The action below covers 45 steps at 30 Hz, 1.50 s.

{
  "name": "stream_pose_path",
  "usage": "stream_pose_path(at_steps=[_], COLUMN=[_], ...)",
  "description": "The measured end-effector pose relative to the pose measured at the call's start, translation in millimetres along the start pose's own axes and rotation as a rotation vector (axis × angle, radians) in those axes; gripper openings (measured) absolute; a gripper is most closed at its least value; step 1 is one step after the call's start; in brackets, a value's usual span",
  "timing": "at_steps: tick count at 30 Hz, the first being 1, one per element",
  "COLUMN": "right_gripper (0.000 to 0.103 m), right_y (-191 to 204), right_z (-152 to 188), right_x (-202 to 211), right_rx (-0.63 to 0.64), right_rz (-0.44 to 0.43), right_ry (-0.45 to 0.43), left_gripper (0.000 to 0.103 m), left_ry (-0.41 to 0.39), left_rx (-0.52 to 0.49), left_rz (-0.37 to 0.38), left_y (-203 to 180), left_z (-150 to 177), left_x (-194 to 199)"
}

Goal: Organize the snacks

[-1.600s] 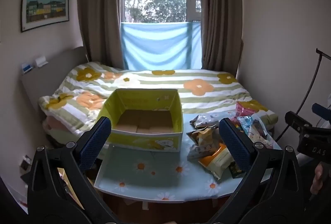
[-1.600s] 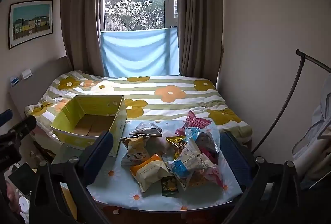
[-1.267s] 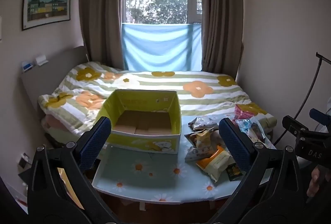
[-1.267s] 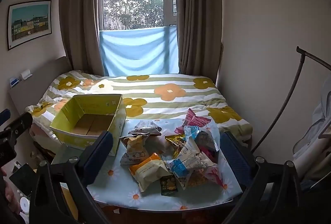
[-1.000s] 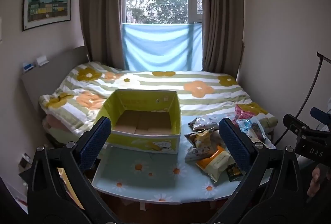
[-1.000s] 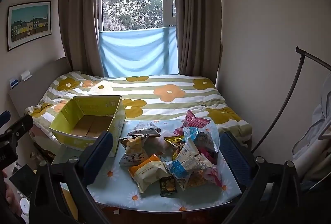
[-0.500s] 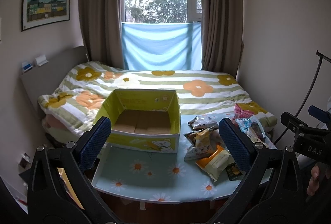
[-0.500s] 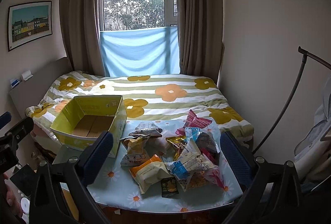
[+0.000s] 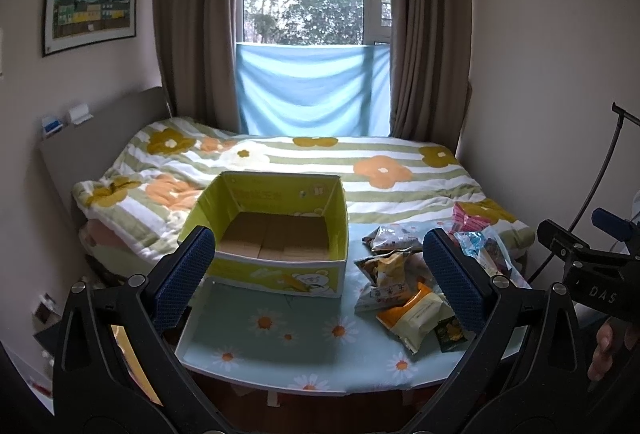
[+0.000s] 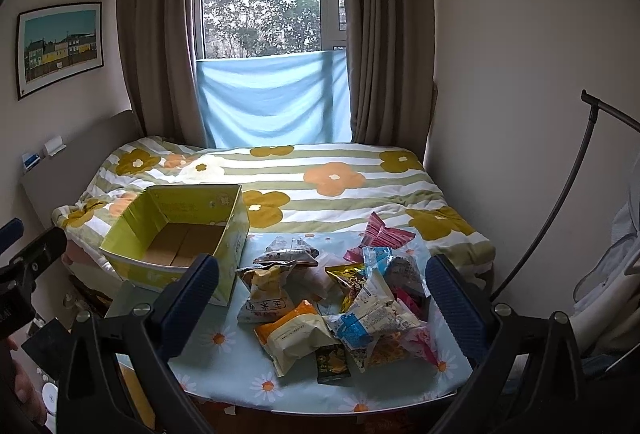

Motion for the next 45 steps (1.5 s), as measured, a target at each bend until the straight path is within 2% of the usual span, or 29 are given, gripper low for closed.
stream_pose_path(at_steps=[45], right_gripper=[0.103], right_y=[-2.7], right_z=[2.3], right_x=[-4.7], right_rx=[-0.010], right_rz=[0.001], right_ry=[0.005], left_gripper=[0.103], left_ry=[-0.002], left_rx=[-0.003], left_rz=[0.000], left_y=[-1.3], left_z=[1.9], left_x=[-3.8])
Point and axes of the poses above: each gripper's, at about its wrist camera, not at the fingertips, and x roughly against the way its jaws point, y to its left, z to its underside, the point moved 5 cm from there along -x, roughly the way its jaws point, and after that the axes turned 9 degrees about -y, right-handed, at the moved point
